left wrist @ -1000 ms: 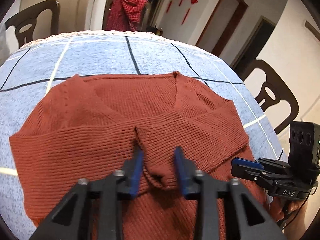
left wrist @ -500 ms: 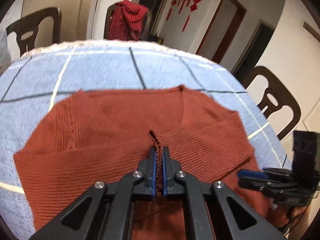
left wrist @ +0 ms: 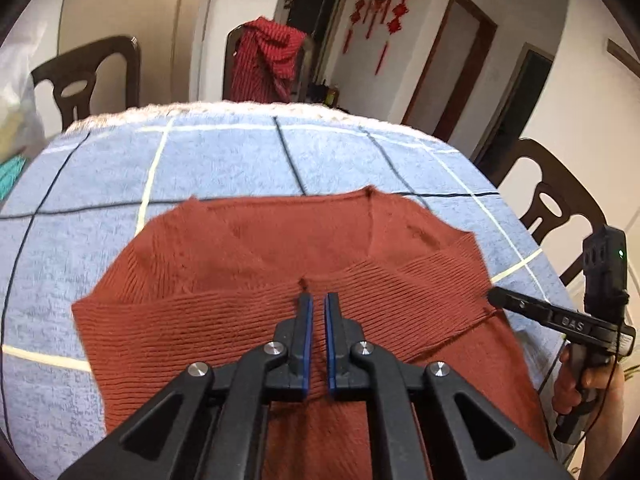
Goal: Fold small clothes
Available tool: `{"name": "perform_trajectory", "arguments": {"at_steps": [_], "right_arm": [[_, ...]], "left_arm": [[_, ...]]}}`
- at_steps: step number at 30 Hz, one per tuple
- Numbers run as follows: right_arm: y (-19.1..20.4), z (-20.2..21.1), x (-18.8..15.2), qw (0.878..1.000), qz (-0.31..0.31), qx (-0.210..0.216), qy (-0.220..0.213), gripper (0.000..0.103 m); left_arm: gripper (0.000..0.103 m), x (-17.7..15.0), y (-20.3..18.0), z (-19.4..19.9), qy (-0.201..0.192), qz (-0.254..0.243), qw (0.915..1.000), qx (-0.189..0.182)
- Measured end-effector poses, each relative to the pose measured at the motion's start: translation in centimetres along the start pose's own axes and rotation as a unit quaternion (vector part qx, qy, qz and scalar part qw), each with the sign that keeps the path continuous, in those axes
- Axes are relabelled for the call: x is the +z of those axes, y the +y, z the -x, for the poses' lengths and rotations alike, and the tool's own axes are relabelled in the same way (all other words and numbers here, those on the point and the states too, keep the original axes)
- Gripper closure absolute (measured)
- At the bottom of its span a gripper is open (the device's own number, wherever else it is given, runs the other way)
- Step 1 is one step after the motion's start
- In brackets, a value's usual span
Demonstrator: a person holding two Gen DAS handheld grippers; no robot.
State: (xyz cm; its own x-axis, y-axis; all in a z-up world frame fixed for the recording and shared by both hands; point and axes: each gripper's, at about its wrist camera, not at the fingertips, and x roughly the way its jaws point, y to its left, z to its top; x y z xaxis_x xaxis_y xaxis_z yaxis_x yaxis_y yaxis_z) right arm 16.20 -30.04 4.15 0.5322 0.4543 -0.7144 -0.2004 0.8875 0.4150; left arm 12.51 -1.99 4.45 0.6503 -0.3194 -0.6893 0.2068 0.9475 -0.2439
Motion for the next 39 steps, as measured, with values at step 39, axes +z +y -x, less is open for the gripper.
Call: {"name": "perform_trajectory", "arguments": {"at_steps": [39], "right_arm": [[0.0,0.0,0.0,0.997,0.056,-0.04,0.025,0.087]], "left_arm": [[0.082,-3.7,6.1,2.9,0.013,0.021,0.9914,0.129]]}}
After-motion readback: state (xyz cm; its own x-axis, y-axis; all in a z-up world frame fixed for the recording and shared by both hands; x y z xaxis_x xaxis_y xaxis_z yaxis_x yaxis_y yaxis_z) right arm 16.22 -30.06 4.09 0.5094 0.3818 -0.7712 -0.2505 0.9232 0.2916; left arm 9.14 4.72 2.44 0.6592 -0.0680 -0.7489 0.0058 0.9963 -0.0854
